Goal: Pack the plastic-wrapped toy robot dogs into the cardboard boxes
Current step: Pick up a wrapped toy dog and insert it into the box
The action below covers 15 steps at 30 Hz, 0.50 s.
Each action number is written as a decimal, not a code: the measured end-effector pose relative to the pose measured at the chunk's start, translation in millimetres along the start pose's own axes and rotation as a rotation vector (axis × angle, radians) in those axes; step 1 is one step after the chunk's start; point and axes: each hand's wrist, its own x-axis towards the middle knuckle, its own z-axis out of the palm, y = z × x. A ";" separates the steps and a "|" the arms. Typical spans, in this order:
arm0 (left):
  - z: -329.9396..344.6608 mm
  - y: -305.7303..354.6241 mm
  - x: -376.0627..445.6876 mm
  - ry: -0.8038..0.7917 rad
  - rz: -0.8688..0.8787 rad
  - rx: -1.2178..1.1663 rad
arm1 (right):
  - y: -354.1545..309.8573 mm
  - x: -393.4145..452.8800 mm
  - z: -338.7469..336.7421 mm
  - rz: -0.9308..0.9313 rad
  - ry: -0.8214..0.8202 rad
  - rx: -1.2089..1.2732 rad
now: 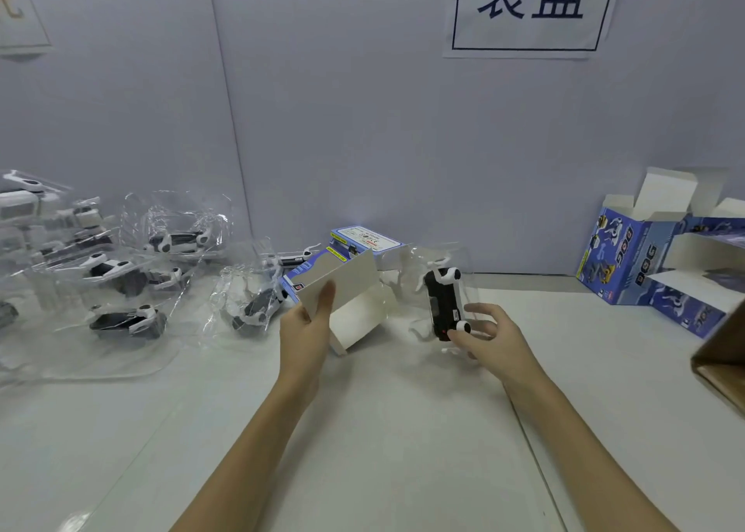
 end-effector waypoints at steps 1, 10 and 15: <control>0.4 0.7 0.4 0.001 0.012 -0.006 | -3.2 -1.0 -1.4 -0.016 0.010 0.008; -1.3 -0.6 3.9 -0.028 0.161 0.083 | -21.2 -6.5 -39.2 -0.021 -0.392 0.040; -3.7 5.2 5.6 -0.050 0.206 0.152 | -27.8 -15.9 -37.0 -0.047 -0.646 -0.181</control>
